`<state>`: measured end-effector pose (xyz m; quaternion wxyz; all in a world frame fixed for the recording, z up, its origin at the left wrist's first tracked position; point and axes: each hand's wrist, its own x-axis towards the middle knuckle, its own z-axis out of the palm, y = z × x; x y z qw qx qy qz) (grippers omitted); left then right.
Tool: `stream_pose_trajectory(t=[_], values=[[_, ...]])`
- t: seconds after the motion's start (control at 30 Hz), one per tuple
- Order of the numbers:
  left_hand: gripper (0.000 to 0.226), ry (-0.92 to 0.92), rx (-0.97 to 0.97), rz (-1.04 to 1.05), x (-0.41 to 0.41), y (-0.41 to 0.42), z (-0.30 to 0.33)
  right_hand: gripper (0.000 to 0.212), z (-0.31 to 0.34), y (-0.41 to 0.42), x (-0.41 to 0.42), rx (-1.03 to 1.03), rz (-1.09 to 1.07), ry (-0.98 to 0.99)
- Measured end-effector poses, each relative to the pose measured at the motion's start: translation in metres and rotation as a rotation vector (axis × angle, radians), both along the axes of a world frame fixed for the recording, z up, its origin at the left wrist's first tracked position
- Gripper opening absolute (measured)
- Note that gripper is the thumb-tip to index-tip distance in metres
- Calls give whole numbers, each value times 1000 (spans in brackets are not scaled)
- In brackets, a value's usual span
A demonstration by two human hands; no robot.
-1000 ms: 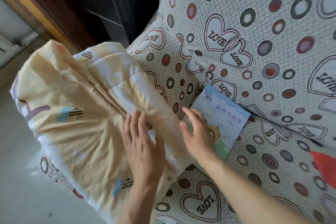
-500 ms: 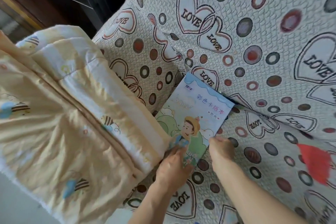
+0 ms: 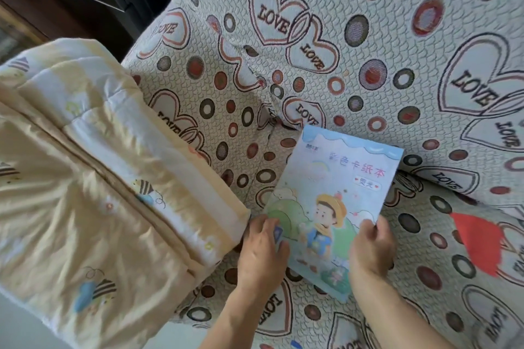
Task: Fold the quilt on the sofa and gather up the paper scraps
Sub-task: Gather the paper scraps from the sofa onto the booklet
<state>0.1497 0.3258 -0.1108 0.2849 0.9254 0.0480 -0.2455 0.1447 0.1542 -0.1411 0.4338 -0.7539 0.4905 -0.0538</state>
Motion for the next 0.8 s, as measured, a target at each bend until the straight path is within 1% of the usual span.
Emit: stream_pose_trajectory(t=[0.1,0.2,0.27,0.37,0.5,0.57,0.73,0.8], values=[[49,6,-5,-1,0,-9,-2,20,-1,-25,-16,-38,-52,92],[54,69,-6,-18,-1,-17,-4,23,-2,-45,-32,-29,-119,146],[60,124,-31,-18,-4,-22,-5,25,-6,-55,-43,-47,-151,202],[72,167,-38,-67,-12,-34,-7,21,-9,-65,-55,-73,-140,232],[96,234,-26,-157,-33,-58,-8,23,-11,-73,-66,-53,-72,138],[99,251,-9,-141,-43,-70,-8,26,-12,-77,-71,-43,-19,75],[90,285,-45,-128,-48,-79,-4,30,-11,-83,-86,4,32,-11],[84,229,-58,-119,-48,-69,-8,31,-13,-81,-96,10,27,-42]])
